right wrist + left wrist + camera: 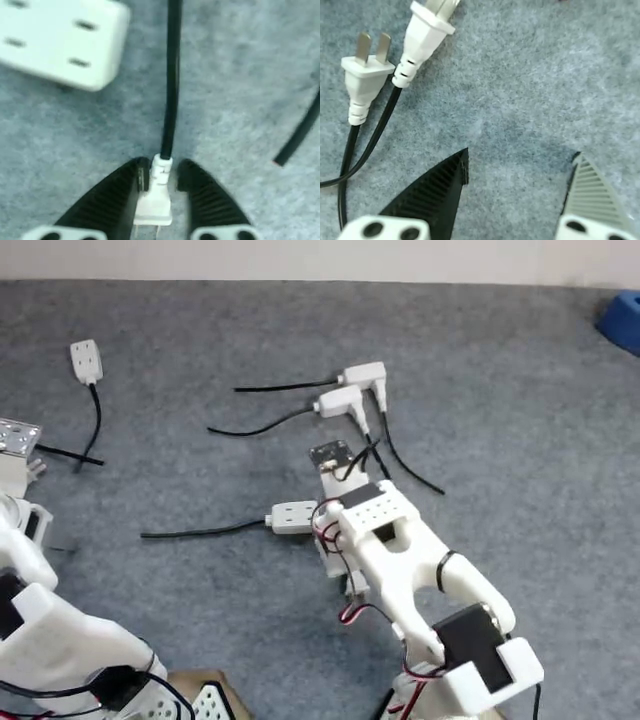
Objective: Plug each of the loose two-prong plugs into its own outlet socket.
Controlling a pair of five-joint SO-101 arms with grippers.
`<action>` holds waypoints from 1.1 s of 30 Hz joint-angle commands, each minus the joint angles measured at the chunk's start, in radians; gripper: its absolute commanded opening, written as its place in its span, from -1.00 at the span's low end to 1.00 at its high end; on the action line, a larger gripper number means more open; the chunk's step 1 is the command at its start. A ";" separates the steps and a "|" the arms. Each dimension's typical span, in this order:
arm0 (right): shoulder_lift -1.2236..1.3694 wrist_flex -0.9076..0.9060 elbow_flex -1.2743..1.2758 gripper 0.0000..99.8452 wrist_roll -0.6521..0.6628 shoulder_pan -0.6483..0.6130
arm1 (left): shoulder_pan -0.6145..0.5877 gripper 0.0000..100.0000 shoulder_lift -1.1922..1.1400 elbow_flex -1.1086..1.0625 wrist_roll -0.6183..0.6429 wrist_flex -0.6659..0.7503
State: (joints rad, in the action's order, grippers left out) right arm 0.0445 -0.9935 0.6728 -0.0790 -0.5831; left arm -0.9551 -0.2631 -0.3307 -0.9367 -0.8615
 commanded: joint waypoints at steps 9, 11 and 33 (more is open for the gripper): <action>0.008 -0.137 -0.205 -0.99 0.002 -0.010 | 0.024 -0.40 0.044 0.036 -0.009 0.043; 0.008 -0.219 -0.331 -0.99 0.002 0.008 | 0.062 -0.40 0.091 0.039 -0.008 0.043; -0.039 -0.573 -1.073 -0.99 -0.213 0.079 | 0.631 -0.40 0.886 0.004 0.411 -0.474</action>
State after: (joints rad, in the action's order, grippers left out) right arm 0.0614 -1.6594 -0.3613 -0.2386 -0.5217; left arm -0.4473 0.4918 -0.3307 -0.5731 -1.2236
